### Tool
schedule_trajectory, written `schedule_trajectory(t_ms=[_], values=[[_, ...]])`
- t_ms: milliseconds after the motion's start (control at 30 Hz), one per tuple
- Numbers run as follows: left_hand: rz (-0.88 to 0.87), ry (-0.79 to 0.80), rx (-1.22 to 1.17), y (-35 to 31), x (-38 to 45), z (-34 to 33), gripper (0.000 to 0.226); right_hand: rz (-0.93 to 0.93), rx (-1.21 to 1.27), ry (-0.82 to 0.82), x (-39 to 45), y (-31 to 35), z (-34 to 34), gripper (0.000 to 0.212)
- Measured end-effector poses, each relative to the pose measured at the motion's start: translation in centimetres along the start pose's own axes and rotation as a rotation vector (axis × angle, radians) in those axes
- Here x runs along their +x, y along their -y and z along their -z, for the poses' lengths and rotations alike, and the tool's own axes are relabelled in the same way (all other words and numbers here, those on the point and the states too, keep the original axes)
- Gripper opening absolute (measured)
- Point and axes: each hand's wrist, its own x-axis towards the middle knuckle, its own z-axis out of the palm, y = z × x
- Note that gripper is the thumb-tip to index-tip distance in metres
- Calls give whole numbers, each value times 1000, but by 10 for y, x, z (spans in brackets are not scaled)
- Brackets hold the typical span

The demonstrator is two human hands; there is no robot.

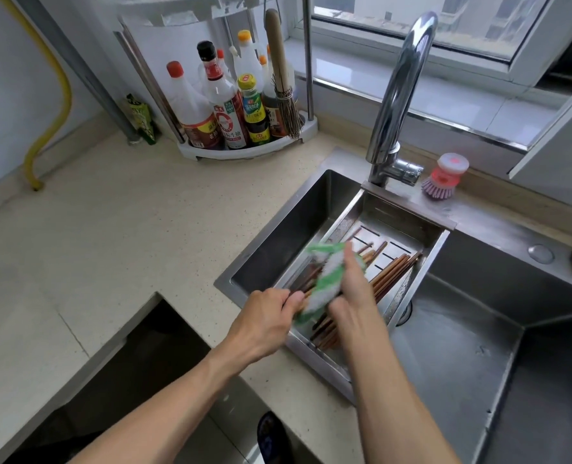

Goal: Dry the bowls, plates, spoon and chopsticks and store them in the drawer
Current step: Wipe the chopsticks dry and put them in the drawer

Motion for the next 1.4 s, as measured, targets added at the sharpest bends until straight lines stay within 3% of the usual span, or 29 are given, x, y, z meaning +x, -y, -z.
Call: schedule_trajectory(t_ms=[100,233,300,367,467,567,667,800,933,1133,1300,1400], values=[[-19,85,39,5,-9,0,48,38,38,-82,14,22,11,37],[44,230,59,-4,4,14,46,35,133,55,7,14,20,25],[96,289,4,1,11,23,45,39,156,43,5,8,23,23],[97,258,-32,7,11,23,42,59,159,-27,9,5,22,34],[46,120,-68,0,14,14,33,64,112,-63,11,-9,12,69],[-25,39,14,-9,22,8,37,-33,111,-41,5,-24,2,46],[-24,109,10,5,16,12,39,-42,72,-75,9,-11,4,33],[-73,130,34,16,6,16,39,54,126,-154,22,18,10,36],[-114,87,114,10,19,23,37,73,74,-183,18,-3,5,39],[-85,119,-58,34,6,24,30,105,71,-208,32,19,18,39],[-60,10,-57,19,23,24,35,-5,-39,-83,7,-31,-10,57],[-45,99,-110,30,11,35,31,17,-40,-96,17,-9,-8,55]])
